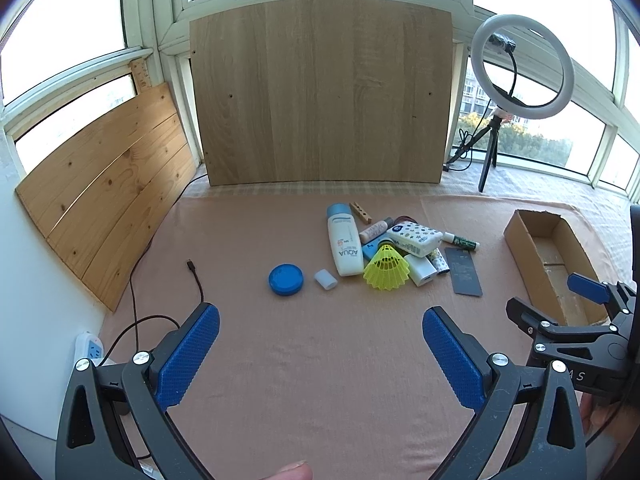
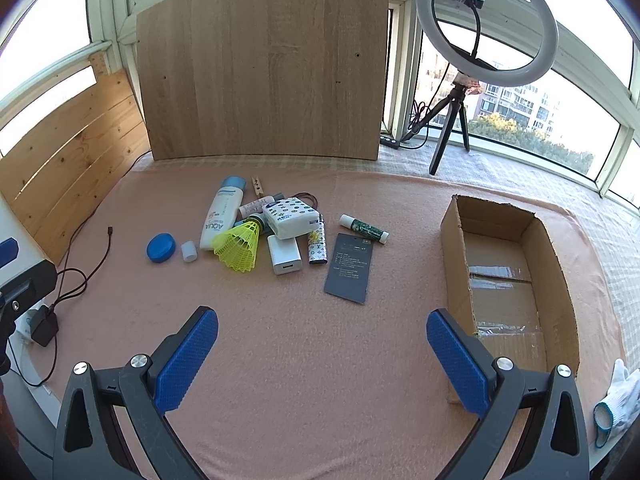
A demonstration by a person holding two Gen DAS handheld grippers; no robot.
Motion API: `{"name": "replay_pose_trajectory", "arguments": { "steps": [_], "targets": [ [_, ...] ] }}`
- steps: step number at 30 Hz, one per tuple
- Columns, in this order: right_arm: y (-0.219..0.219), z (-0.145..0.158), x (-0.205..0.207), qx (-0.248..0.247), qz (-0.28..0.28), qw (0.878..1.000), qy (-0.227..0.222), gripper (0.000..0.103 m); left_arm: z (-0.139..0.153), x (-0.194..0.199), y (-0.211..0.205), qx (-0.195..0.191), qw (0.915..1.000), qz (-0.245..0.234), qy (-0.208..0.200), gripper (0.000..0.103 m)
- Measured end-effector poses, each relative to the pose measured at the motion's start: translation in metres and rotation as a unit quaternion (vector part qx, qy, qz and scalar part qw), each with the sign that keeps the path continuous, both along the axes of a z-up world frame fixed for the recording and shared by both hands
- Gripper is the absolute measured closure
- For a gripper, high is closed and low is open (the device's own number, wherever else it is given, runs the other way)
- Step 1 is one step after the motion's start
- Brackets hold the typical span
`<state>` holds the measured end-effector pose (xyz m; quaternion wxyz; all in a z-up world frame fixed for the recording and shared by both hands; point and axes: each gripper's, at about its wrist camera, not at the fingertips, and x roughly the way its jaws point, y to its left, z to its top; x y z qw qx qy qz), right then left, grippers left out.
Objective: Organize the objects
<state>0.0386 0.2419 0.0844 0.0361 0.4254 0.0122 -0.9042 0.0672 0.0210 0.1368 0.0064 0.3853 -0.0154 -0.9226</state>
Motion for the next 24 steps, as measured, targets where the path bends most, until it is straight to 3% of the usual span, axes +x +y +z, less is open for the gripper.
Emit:
{"name": "replay_pose_trajectory", "arguments": {
  "steps": [24],
  "targets": [
    [0.0016, 0.0033, 0.0021, -0.001, 0.0, 1.0, 0.002, 0.0, 0.0001, 0.0033, 0.0001, -0.001, 1.0, -0.001, -0.001, 0.0]
  ]
}}
